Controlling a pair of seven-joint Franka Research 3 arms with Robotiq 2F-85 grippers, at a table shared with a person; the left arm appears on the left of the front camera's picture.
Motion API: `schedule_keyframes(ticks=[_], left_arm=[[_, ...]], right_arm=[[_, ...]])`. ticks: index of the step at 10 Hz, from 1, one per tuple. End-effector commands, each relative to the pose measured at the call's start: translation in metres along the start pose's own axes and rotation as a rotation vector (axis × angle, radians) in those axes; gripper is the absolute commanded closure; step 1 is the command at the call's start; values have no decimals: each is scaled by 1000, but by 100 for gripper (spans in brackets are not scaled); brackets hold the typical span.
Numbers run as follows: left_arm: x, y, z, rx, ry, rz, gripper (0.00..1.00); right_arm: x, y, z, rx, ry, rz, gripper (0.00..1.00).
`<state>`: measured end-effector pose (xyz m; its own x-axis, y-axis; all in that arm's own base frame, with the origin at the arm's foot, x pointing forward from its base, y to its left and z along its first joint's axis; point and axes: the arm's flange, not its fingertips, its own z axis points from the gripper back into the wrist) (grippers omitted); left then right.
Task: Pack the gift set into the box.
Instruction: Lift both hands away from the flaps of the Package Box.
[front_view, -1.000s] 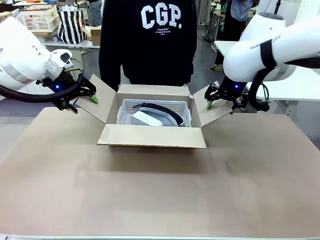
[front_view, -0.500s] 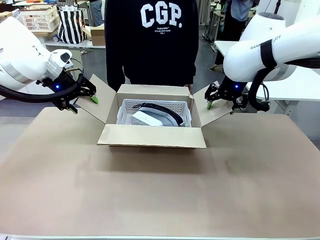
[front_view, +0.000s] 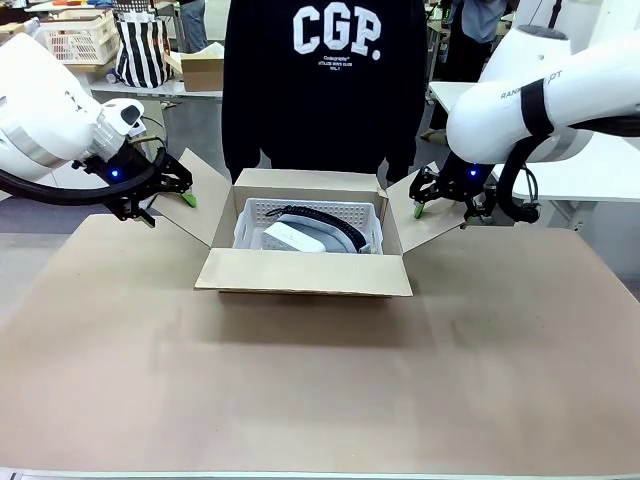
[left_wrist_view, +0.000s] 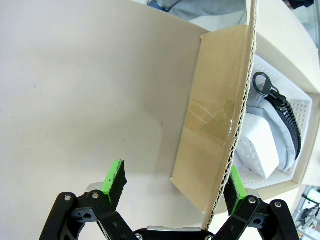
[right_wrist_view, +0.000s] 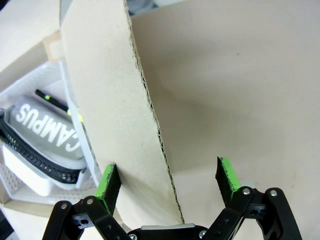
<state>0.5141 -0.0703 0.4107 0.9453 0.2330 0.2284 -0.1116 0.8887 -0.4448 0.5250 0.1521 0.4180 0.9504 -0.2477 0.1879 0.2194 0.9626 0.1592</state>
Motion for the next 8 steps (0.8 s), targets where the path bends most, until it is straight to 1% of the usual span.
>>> schedule_keyframes(ticks=[1, 2, 3, 4, 5, 6, 7, 8], left_arm=[[-2, -1, -1, 18, -4, 6, 0], [0, 0, 0, 0, 0, 0, 0], [-7, -11, 39, -72, 19, -42, 0], [-16, -17, 89, -132, -19, -48, 0], [-33, -18, 135, -212, -33, -60, 0], [-52, -16, 169, -358, -47, -89, 0], [-72, -9, 197, -598, -5, -191, 0], [-85, 1, 209, -765, 24, -265, 0]], right_arm=[[0, 0, 0, 0, 0, 0, 0], [-7, 5, 12, 91, 41, 119, 0], [-11, -8, 46, 187, -1, 139, 0], [-21, -35, 93, 311, -18, 142, 0], [-38, -63, 139, 499, -19, 182, 0], [-57, -91, 171, 643, -8, 183, 0], [-73, -124, 192, 833, 32, 208, 0], [-82, -151, 198, 1032, 78, 197, 0]])
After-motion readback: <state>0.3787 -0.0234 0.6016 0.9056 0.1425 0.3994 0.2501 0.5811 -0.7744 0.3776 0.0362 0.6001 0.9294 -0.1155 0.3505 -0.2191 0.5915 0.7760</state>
